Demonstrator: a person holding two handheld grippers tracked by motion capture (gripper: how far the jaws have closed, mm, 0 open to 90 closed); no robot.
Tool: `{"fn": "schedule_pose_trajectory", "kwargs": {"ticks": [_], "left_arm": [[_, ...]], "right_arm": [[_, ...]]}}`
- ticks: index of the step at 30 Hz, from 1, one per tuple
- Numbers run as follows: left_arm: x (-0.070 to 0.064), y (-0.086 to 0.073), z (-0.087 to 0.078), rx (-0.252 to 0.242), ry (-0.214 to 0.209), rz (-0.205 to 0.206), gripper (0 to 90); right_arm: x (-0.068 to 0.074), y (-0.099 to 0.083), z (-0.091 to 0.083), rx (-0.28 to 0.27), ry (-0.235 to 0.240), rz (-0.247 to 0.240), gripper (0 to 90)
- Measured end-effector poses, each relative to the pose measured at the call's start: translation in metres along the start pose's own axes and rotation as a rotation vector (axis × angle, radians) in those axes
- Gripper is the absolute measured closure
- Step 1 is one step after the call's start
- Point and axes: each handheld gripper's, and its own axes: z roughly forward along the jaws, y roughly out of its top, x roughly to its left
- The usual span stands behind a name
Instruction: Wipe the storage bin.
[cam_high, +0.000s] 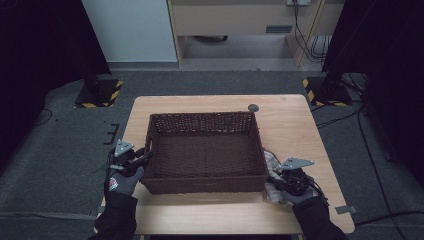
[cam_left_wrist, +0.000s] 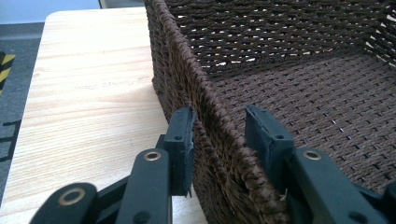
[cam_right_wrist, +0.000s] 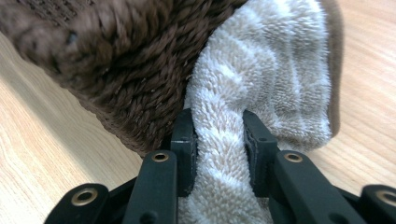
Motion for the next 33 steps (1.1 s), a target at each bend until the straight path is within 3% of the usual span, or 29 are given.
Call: {"fn": "schedule_pose_trajectory", "kwargs": {"ticks": [2, 4, 5, 7, 9, 13, 15, 18, 22, 25, 26, 27, 29, 33], "left_arm": [[0.0, 0.0, 0.0, 0.001, 0.001, 0.006, 61.4], [0.0, 0.0, 0.0, 0.001, 0.002, 0.009, 61.4], [0.0, 0.0, 0.0, 0.004, 0.004, 0.011, 61.4], [0.0, 0.0, 0.0, 0.004, 0.004, 0.012, 61.4], [-0.001, 0.0, 0.0, 0.003, 0.004, 0.011, 61.3], [-0.001, 0.0, 0.0, -0.001, 0.006, 0.009, 61.1], [-0.001, 0.0, 0.0, -0.001, 0.005, 0.008, 60.9], [-0.001, 0.0, 0.0, 0.0, 0.005, 0.008, 60.9], [0.0, 0.0, 0.0, 0.0, 0.005, 0.008, 60.6], [0.0, 0.0, 0.0, 0.0, 0.005, 0.006, 59.9], [0.0, 0.0, 0.0, 0.0, 0.005, 0.005, 59.9], [0.0, 0.0, 0.0, -0.002, 0.008, 0.008, 59.7], [0.0, 0.0, 0.0, -0.003, 0.008, 0.009, 59.7], [0.0, 0.0, -0.001, -0.004, 0.01, 0.013, 59.5]], "right_arm": [[-0.001, 0.003, -0.01, -0.041, -0.007, 0.009, 70.4], [-0.001, 0.008, -0.025, -0.118, -0.009, 0.018, 70.4], [-0.001, 0.008, -0.025, -0.118, -0.009, 0.018, 70.4], [0.003, 0.01, -0.045, -0.207, 0.018, 0.018, 70.5], [0.005, 0.009, -0.047, -0.205, 0.021, 0.014, 70.5], [0.013, -0.001, -0.039, -0.147, 0.024, 0.005, 70.7], [0.017, -0.007, -0.024, -0.045, 0.013, -0.02, 70.8], [0.018, -0.01, -0.016, 0.005, -0.001, -0.026, 70.8], [0.017, -0.01, -0.018, 0.003, -0.002, -0.015, 70.5], [0.014, -0.004, -0.038, -0.09, 0.0, 0.011, 70.4], [0.014, -0.004, -0.038, -0.09, 0.0, 0.011, 70.4], [0.015, -0.001, -0.049, -0.138, 0.003, 0.018, 70.4], [0.019, 0.0, -0.054, -0.156, 0.006, 0.014, 70.5], [0.024, -0.002, -0.053, -0.141, 0.011, 0.007, 71.0]]}}
